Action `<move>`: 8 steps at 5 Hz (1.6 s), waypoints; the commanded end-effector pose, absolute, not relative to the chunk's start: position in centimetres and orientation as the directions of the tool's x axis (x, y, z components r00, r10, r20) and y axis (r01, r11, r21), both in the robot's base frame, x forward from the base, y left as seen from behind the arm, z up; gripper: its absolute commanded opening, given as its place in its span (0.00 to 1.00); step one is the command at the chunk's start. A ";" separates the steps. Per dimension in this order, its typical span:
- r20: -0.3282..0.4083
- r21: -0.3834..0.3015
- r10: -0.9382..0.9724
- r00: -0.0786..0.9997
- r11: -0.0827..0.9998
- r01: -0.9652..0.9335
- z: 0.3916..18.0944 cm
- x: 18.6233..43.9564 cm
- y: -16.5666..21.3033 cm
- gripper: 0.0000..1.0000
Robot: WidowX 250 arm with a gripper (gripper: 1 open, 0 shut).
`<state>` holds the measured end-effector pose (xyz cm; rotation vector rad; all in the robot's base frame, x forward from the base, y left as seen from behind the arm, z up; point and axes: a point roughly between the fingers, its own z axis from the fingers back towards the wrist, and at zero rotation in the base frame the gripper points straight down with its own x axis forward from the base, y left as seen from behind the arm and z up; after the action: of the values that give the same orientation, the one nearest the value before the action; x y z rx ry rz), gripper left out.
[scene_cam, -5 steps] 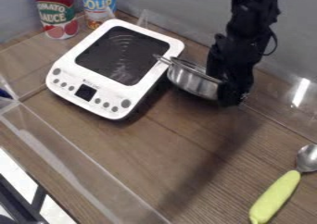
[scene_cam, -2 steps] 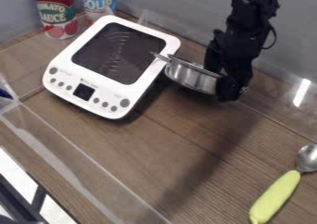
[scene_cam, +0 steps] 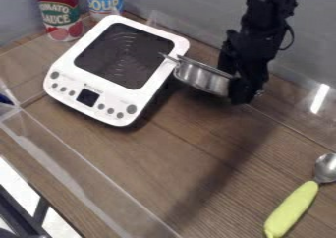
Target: Put silver pot on the white and black stove top
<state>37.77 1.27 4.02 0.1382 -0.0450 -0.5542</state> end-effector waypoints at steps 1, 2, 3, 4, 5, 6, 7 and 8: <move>0.033 0.199 -0.532 0.846 0.833 0.516 5.3 39.2 4.5 0.00; 0.021 0.204 -0.529 0.849 0.833 0.514 5.6 38.9 5.0 0.00; 0.010 0.208 -0.523 0.852 0.835 0.510 5.8 38.8 5.4 0.00; -0.002 0.215 -0.515 0.857 0.837 0.503 6.6 38.2 5.7 0.00; -0.014 0.217 -0.500 0.866 0.844 0.491 7.1 37.5 6.0 0.00; -0.018 0.220 -0.493 0.870 0.847 0.484 7.3 37.2 5.9 0.00; -0.020 0.220 -0.488 0.872 0.849 0.480 7.3 36.9 5.7 0.00; -0.023 0.228 -0.478 0.878 0.853 0.470 7.2 37.1 5.9 0.00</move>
<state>36.33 5.45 4.97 0.1963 0.0276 -0.5036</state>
